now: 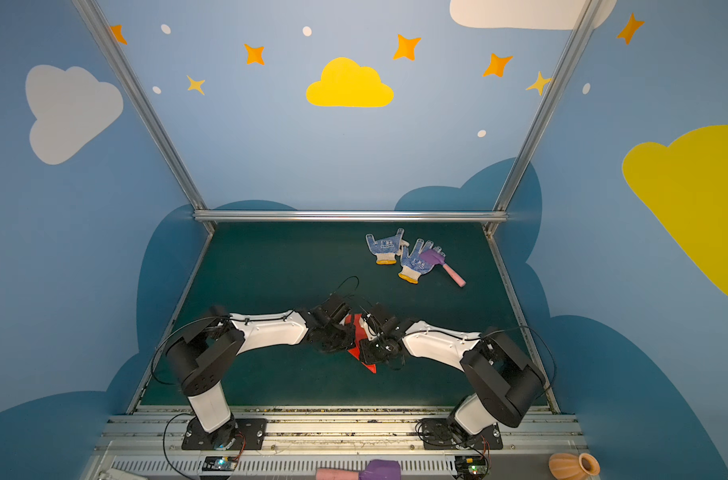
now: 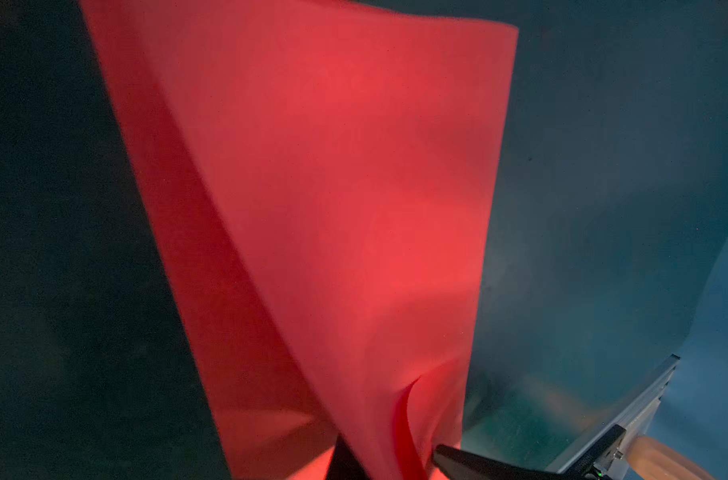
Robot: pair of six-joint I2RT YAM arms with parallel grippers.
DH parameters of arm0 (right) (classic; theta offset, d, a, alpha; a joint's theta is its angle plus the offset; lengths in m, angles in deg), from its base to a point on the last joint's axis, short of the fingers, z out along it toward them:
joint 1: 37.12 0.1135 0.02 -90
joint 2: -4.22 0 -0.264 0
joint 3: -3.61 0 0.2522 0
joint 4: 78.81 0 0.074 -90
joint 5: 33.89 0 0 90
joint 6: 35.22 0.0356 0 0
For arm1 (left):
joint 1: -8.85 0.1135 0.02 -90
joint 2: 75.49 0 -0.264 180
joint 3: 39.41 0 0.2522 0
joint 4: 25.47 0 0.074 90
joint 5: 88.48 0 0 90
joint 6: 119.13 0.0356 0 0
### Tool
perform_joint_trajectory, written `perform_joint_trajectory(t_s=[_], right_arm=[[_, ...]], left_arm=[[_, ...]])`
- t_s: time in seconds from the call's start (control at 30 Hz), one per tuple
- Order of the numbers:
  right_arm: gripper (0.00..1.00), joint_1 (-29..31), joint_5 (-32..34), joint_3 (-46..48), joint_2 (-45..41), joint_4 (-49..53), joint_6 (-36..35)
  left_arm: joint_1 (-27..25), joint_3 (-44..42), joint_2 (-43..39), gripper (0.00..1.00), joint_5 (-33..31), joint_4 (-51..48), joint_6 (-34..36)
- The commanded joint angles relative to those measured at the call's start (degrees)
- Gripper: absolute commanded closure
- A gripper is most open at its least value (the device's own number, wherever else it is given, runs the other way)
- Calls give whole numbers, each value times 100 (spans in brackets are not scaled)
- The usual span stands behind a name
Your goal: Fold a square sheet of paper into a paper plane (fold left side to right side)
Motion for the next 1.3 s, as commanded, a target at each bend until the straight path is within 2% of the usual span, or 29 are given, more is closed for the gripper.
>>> perform_joint_trajectory(t_s=[0.0, 0.43, 0.97, 1.1, 1.27], right_arm=[[72, 181, 604, -197, -21, 453, -225], [73, 736, 1669, -505, 132, 969, -327], [90, 834, 1707, -533, 227, 936, -299], [100, 842, 1667, -515, 267, 893, -266], [100, 803, 1498, -374, 264, 703, -128]], left_arm=[[-31, -18, 240, 96, -24, -268, -2], [-27, 22, 258, 96, -18, -295, 16], [-34, 4, 250, 96, -12, -270, 15], [-34, 11, 242, 96, 4, -277, 19], [-29, 9, 255, 97, 10, -277, 18]])
